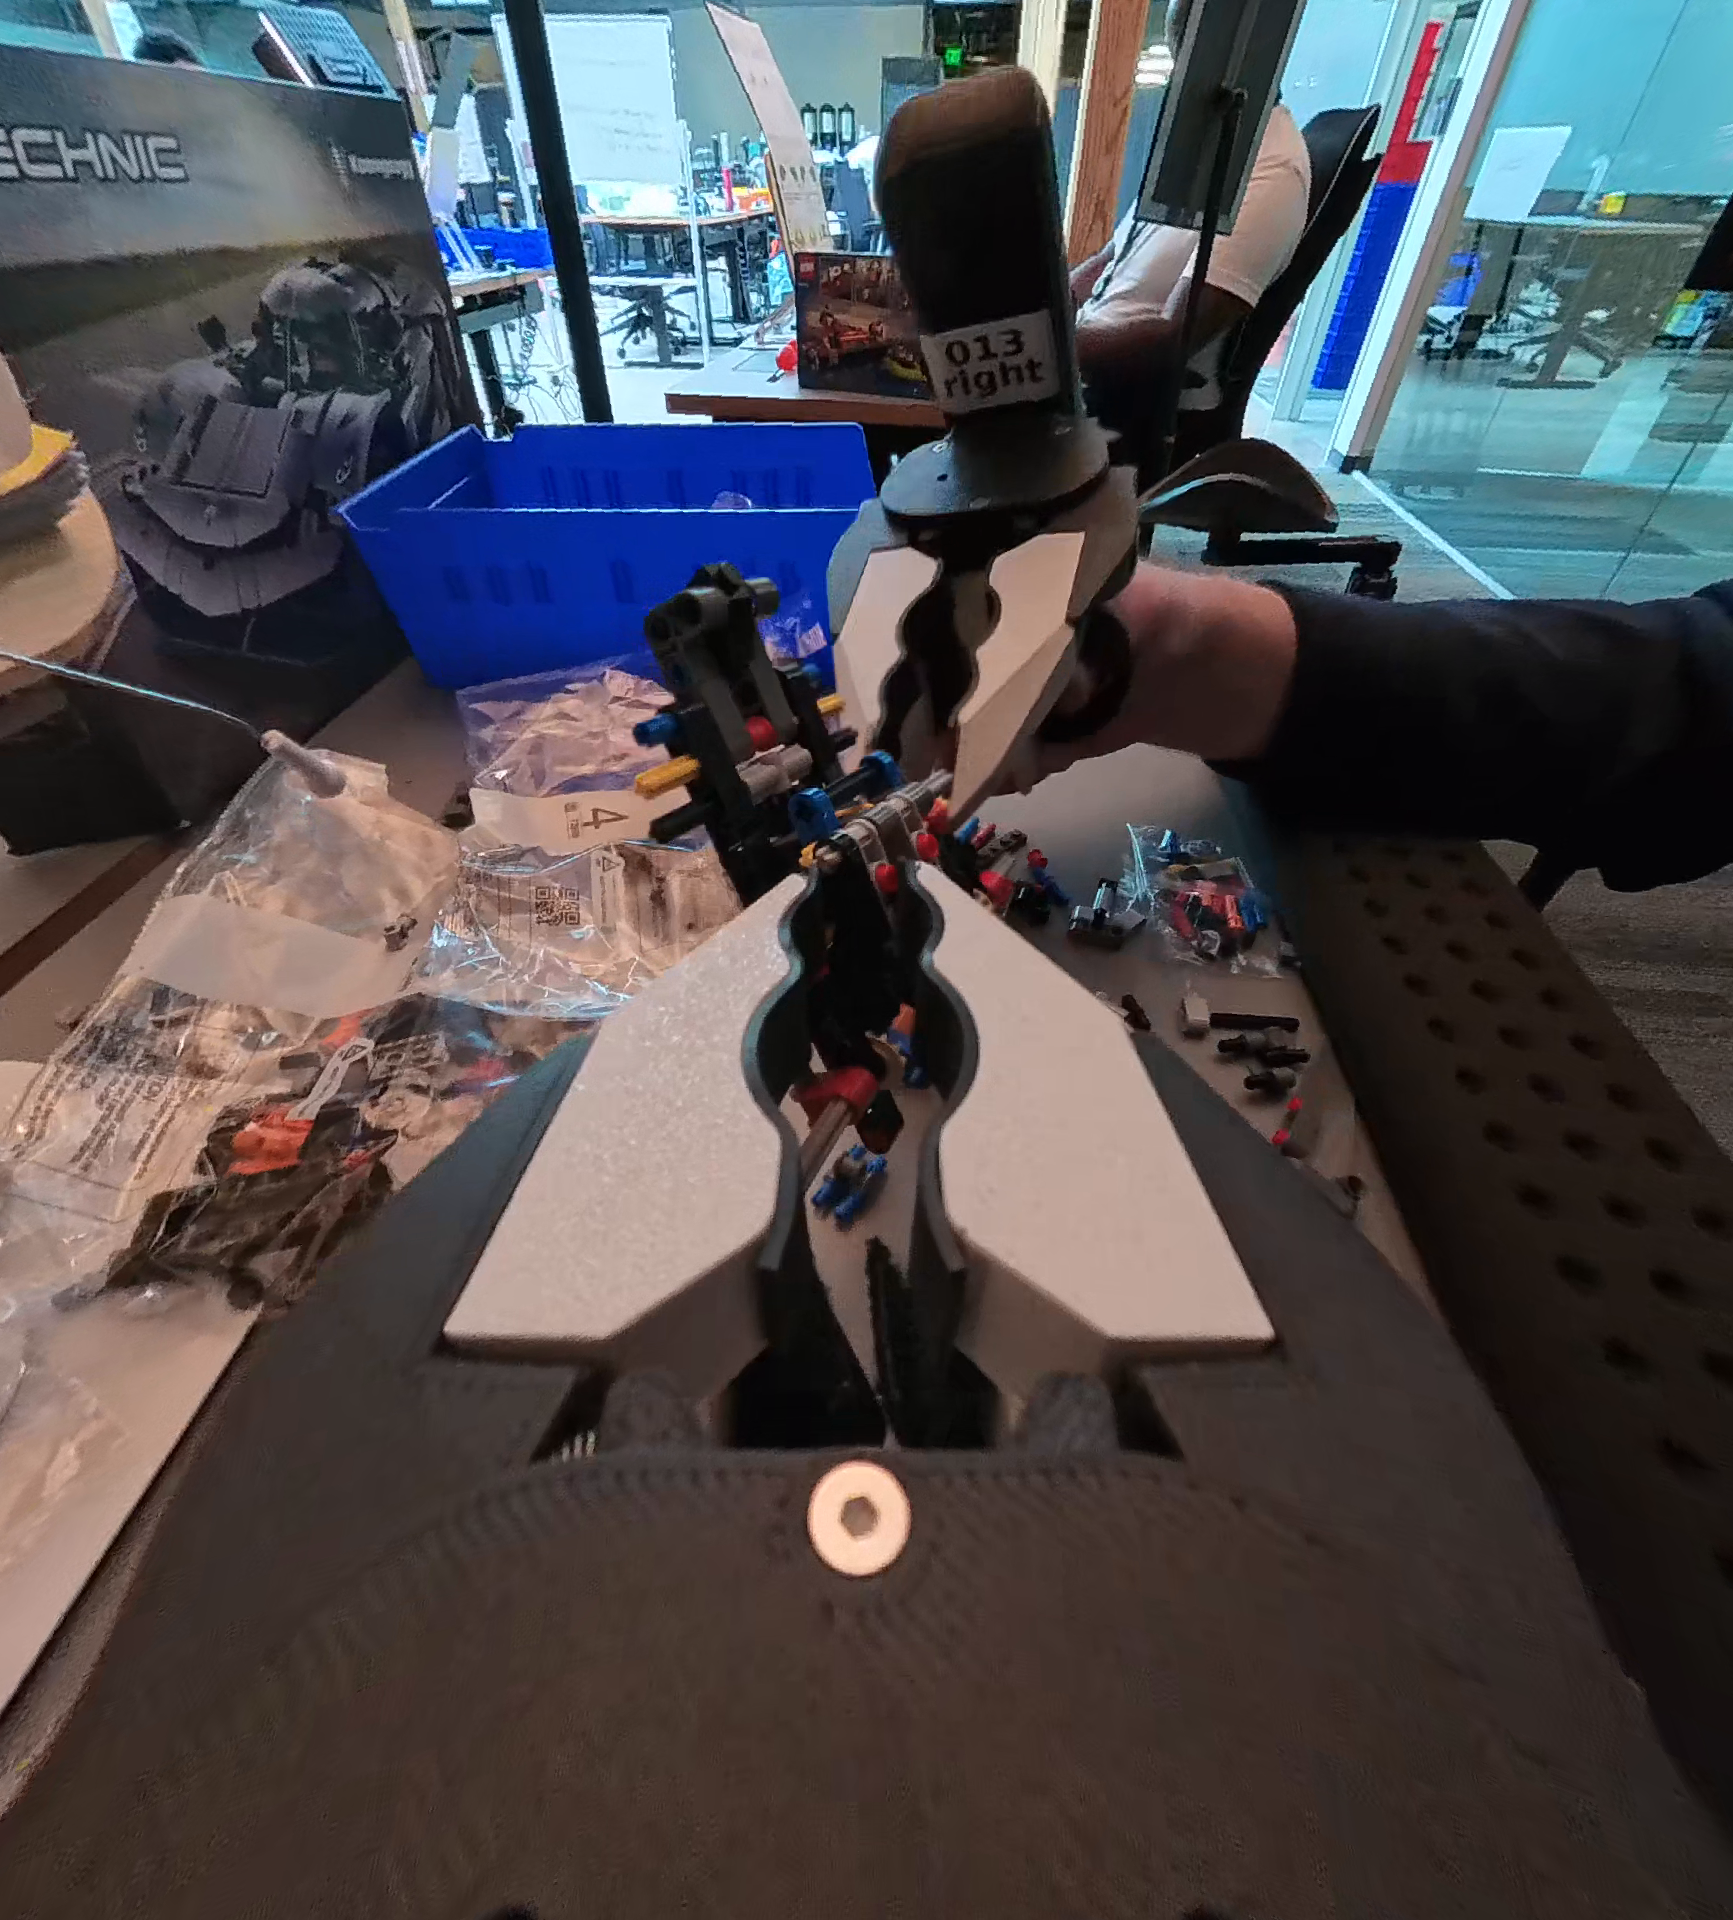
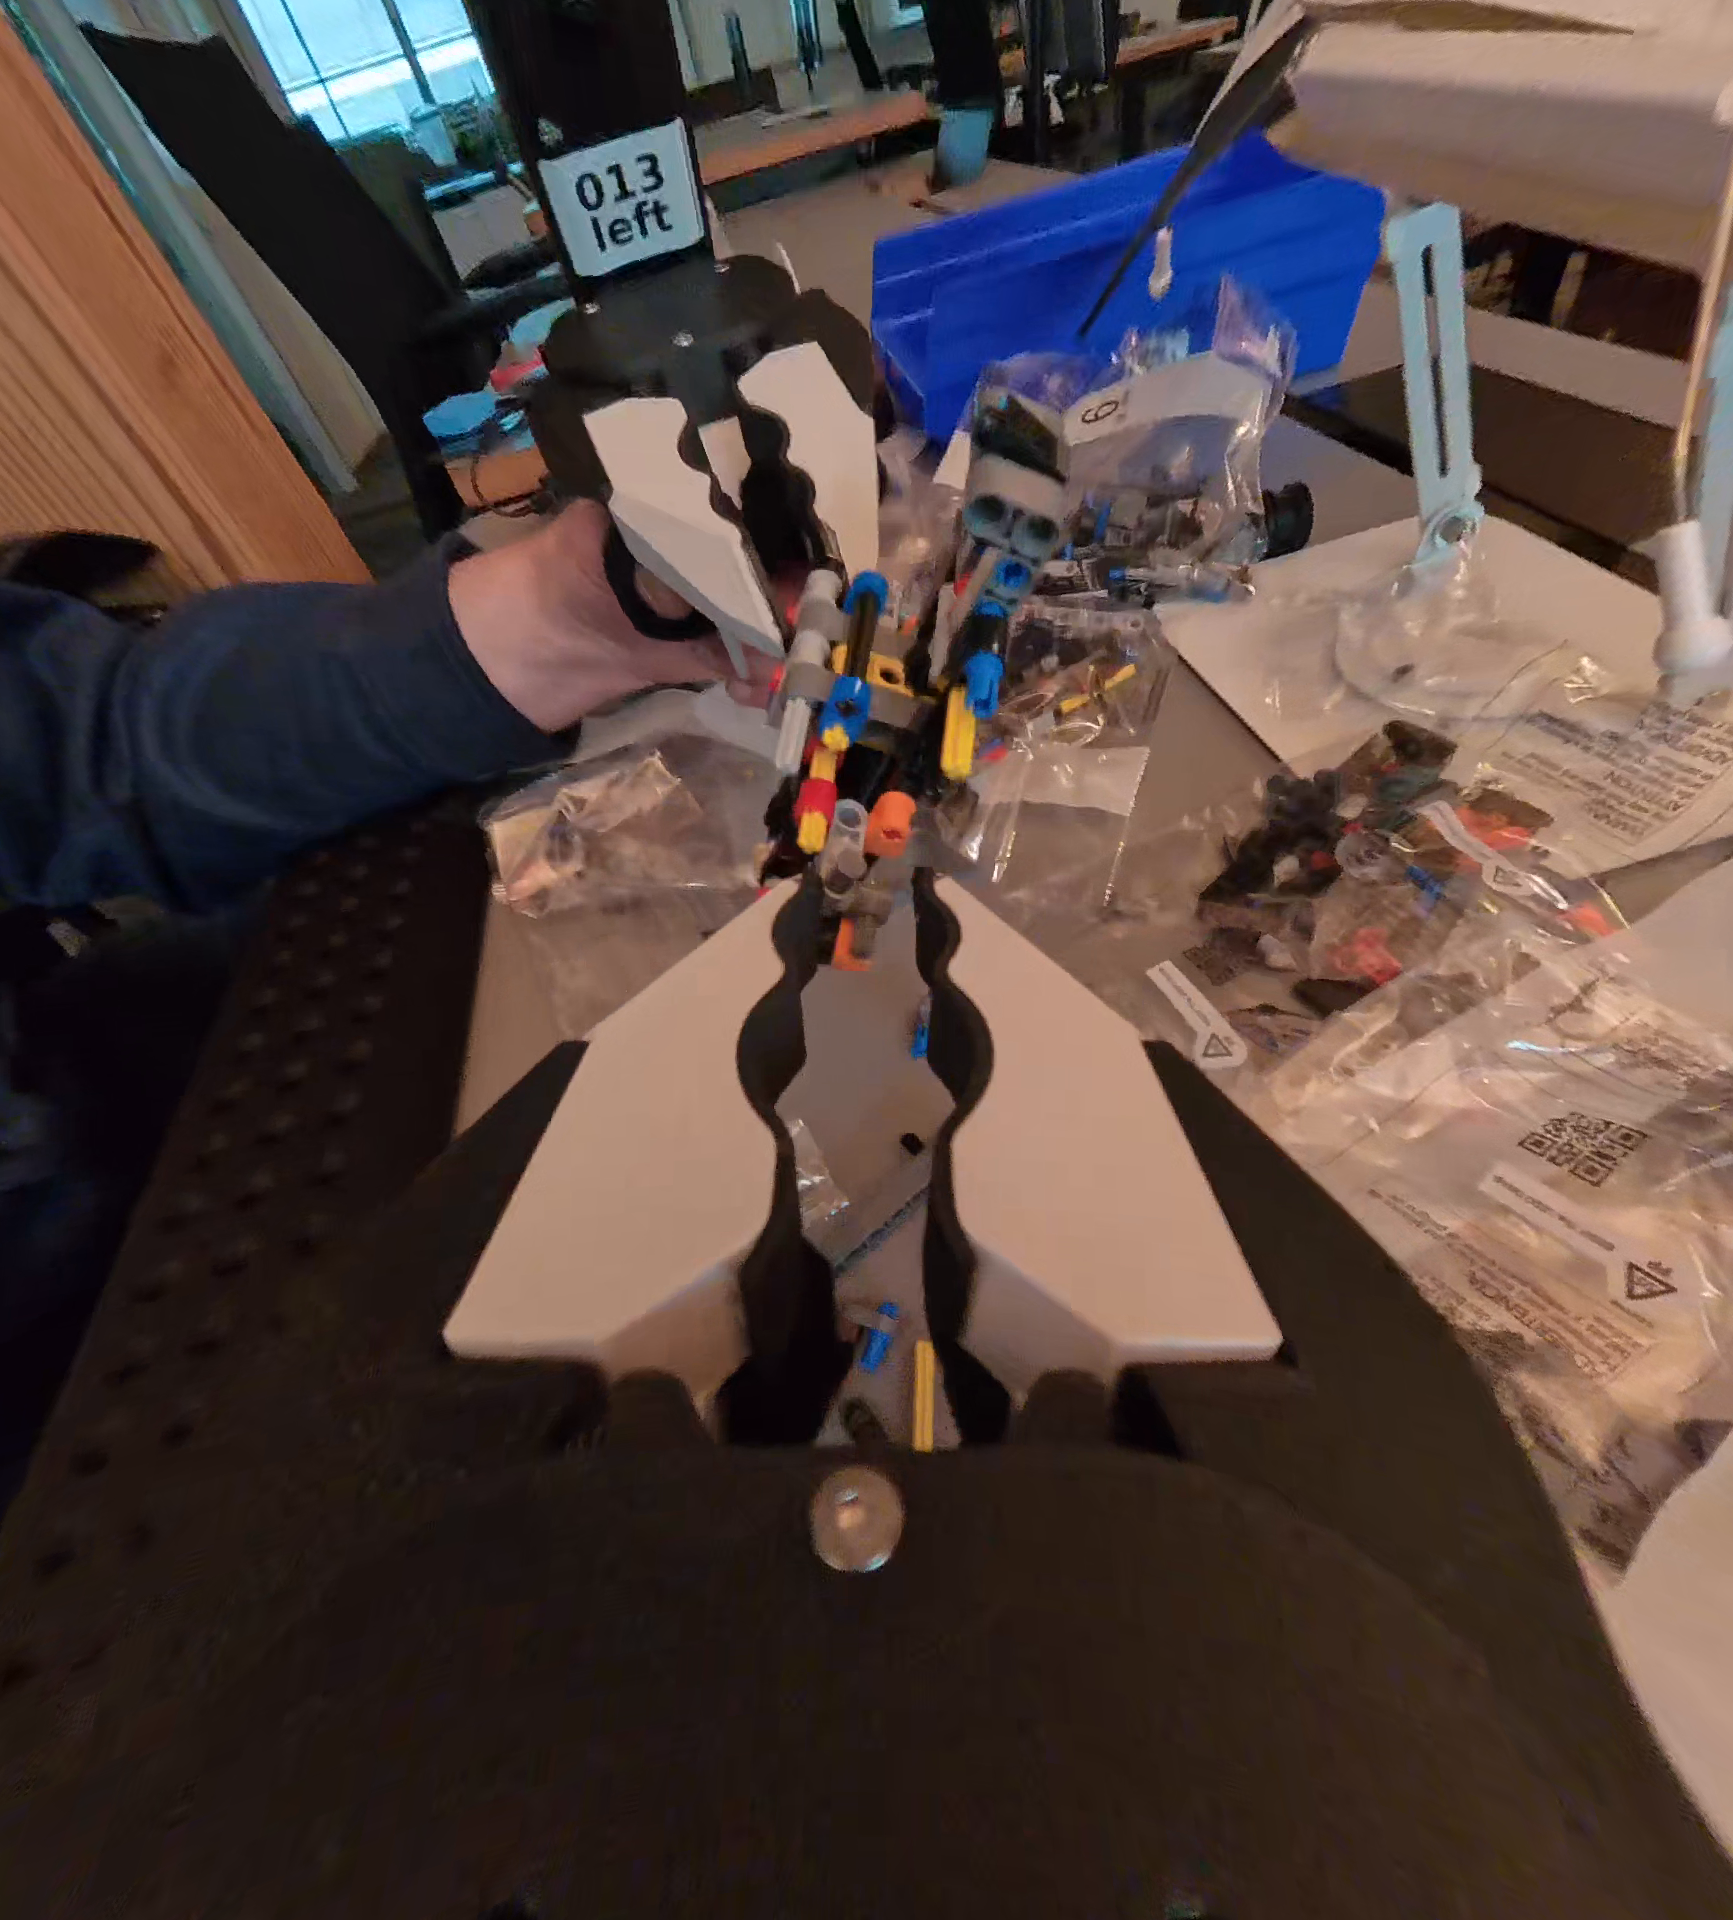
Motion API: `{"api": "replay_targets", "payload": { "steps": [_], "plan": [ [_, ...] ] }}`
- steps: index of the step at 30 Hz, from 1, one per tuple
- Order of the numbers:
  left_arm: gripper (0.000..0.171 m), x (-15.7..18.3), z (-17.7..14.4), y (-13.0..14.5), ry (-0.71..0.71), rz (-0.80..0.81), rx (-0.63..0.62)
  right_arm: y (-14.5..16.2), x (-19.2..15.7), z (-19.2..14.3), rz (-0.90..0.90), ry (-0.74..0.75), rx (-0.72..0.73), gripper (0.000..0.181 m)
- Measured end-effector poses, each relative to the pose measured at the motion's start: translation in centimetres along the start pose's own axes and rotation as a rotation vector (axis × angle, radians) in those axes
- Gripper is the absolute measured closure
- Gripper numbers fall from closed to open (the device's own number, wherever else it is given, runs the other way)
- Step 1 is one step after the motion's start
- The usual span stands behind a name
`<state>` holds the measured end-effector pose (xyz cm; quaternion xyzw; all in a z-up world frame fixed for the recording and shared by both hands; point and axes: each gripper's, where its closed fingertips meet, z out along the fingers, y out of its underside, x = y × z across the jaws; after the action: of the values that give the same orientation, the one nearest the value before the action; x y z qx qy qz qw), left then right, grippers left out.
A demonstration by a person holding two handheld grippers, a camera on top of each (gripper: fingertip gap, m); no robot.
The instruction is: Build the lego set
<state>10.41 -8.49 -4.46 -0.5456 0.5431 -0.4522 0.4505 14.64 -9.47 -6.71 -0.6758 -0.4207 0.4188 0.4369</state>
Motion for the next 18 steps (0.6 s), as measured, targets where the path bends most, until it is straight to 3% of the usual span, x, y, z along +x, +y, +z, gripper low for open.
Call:
{"api": "replay_targets", "payload": {
  "steps": [4, 14, 18],
  "plan": [
    [0.159, 0.1, 0.2, 0.1, -0.010, 0.029, -0.013, -0.1, -0.3, 0.1, 0.006, -0.023, 0.011, 0.178],
    [0.157, -0.1, 0.1, -0.6, -0.009, 0.005, 0.036, -1.4, -0.8, -0.6, -0.014, -0.038, 0.071, 0.179],
    [0.114, -0.9, 0.0, -0.3, -0.010, -0.099, 0.053, -2.2, -1.2, -1.0, -0.062, -0.031, 0.109, 0.180]
  ]
}}
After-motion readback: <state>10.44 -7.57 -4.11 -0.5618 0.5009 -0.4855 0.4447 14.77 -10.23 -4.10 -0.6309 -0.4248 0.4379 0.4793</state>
